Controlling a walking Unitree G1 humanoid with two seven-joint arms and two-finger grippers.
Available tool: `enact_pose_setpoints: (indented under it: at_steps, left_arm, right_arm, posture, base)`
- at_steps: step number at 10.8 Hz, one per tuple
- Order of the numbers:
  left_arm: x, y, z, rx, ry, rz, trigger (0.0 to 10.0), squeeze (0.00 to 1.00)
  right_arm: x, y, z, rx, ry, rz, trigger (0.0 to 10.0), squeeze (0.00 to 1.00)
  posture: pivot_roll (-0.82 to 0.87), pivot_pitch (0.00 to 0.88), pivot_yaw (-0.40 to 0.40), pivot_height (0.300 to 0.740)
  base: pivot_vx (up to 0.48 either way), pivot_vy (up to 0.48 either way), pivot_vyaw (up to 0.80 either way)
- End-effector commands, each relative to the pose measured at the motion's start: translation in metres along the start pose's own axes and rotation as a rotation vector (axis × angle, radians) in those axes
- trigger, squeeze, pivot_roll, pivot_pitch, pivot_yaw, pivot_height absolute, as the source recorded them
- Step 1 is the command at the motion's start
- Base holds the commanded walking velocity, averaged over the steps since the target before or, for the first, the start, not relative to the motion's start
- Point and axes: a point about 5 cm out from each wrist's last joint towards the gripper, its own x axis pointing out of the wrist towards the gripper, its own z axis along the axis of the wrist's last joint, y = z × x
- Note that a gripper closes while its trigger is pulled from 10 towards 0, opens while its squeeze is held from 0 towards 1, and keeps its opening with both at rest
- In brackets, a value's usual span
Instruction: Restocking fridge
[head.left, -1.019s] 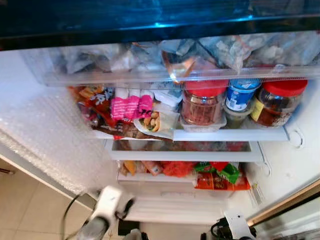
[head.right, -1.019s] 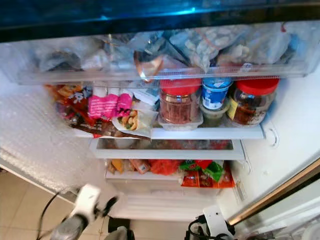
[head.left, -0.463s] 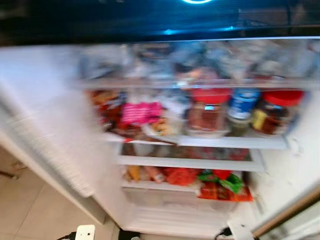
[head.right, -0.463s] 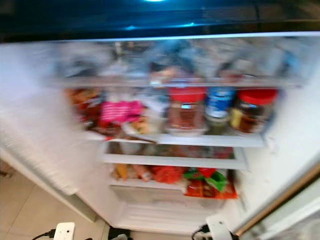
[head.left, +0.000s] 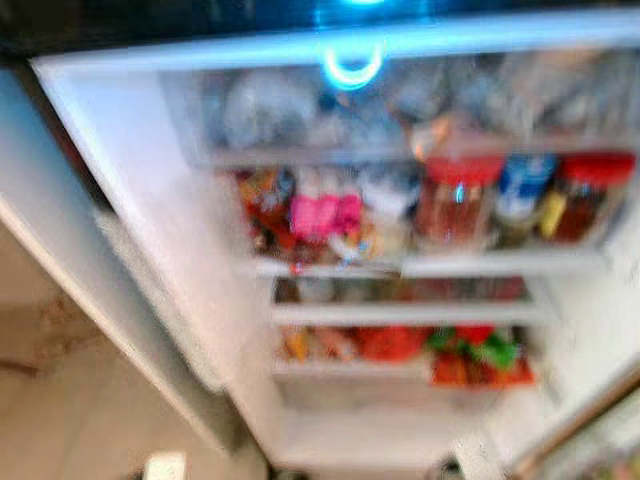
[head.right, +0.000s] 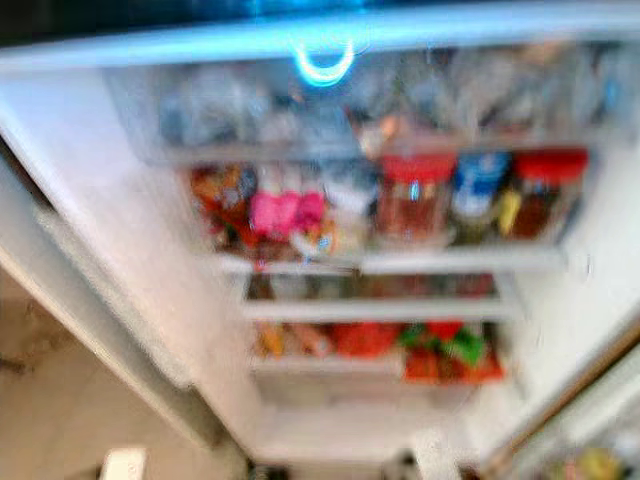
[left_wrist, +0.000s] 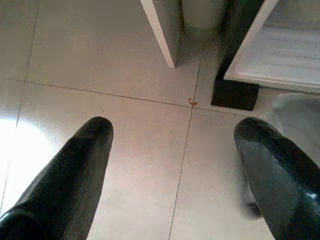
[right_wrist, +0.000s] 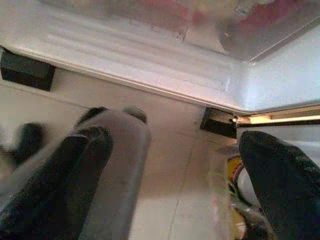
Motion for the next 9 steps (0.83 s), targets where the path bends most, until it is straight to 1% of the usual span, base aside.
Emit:
enact_pose_setpoints:
  at_steps: [1, 2, 4, 9]
  left_arm:
    - [-0.0008, 0.0094, -0.0015, 0.009, 0.010, 0.024, 10.0, 0.00]
    - [-0.0011, 0.0087, -0.0026, 0.008, 0.012, 0.019, 10.0, 0.00]
    - [-0.0023, 0.0071, -0.0065, 0.005, 0.020, 0.014, 10.0, 0.00]
    - [-0.0036, 0.0076, -0.0105, 0.002, 0.030, 0.010, 10.0, 0.00]
  right_arm:
    - [0.0002, 0.0081, -0.0040, 0.006, 0.021, 0.018, 10.0, 0.00]
    - [0.0000, 0.0087, -0.0055, 0.029, 0.023, 0.022, 10.0, 0.00]
    - [-0.0008, 0.0074, -0.0088, 0.043, 0.029, 0.017, 10.0, 0.00]
    - [-0.0015, 0.0055, -0.0109, 0.045, 0.031, 0.025, 10.0, 0.00]
  posture:
    - [-0.08, 0.000, 0.070, 0.663]
    - [-0.08, 0.000, 0.067, 0.663]
    - [-0.08, 0.000, 0.057, 0.663]
    - [-0.07, 0.000, 0.056, 0.663]
  base:
    - [0.000, 0.420, 0.00]
    - [0.000, 0.420, 0.00]
    - [0.000, 0.420, 0.00]
    - [0.000, 0.396, 0.00]
